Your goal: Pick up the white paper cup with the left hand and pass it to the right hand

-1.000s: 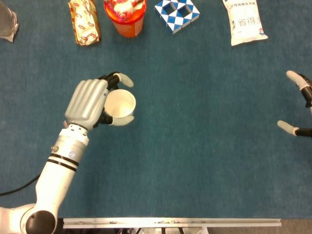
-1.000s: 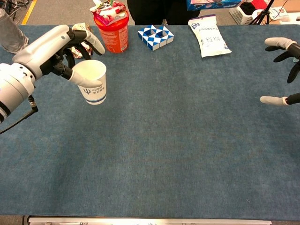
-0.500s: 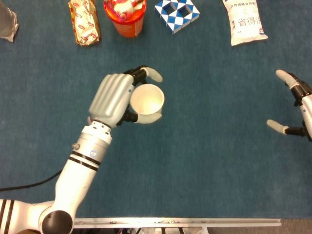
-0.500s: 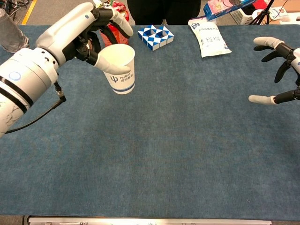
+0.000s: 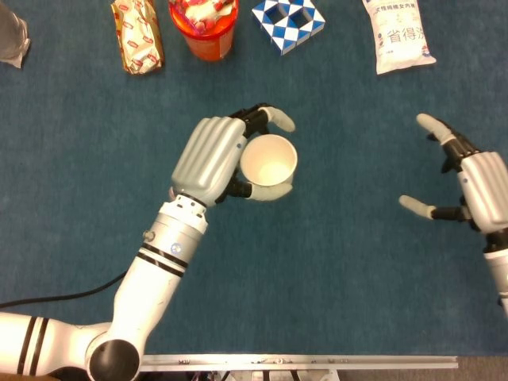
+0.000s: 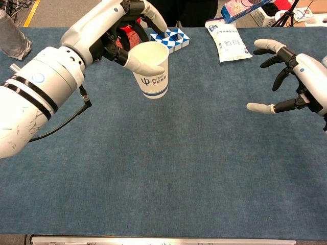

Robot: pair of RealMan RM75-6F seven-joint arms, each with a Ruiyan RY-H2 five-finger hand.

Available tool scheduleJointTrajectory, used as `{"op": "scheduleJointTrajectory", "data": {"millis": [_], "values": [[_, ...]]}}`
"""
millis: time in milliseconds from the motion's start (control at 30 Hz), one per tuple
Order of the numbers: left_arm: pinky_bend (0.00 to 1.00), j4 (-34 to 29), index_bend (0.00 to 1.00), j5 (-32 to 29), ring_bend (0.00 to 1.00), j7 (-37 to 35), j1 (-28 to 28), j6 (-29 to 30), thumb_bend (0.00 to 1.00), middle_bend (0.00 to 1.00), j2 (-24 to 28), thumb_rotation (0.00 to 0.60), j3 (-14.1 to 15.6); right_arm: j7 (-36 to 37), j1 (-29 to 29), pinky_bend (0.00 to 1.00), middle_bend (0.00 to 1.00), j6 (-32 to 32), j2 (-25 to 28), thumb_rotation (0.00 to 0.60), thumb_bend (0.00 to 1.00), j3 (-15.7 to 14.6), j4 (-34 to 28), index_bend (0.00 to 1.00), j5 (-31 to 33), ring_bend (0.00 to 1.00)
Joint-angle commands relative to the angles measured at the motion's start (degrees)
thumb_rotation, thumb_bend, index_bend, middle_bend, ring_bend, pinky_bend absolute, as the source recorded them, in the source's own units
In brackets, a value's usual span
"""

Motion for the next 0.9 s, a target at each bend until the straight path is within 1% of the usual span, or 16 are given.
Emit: {"op": "scheduleJointTrajectory", "data": {"millis": [33,400,767,900], "values": [[0.63,0.19,0.36,0.00,0.39,-0.05,-0.51,0.09,0.02,0.34,-0.48,0.600,-0.23,1.15,0.62,0.52,0.20,0.46,-2.27,0.600,0.00,0.32,0.94,0.14,-0.49,0.26],[0.63,0.91,0.36,-0.61,0.39,-0.13,-2.25,-0.14,0.02,0.34,-1.81,0.600,-0.36,3.65,2.51,0.52,0.20,-0.57,-8.35,0.600,0.00,0.25,2.38,0.14,-0.70,0.26],[0.63,0.83,0.36,-1.28,0.39,-0.22,-3.62,-0.29,0.02,0.34,-2.44,0.600,-0.61,5.60,4.36,0.52,0.20,-0.96,-14.35,0.600,0.00,1.12,4.85,0.14,-0.35,0.26],[0.63,1.20,0.36,-1.30,0.39,-0.44,-4.22,-0.33,0.02,0.34,-3.11,0.600,-0.83,7.70,4.66,0.52,0.20,-0.72,-16.32,0.600,0.00,1.33,5.61,0.14,-0.09,0.26]]}}
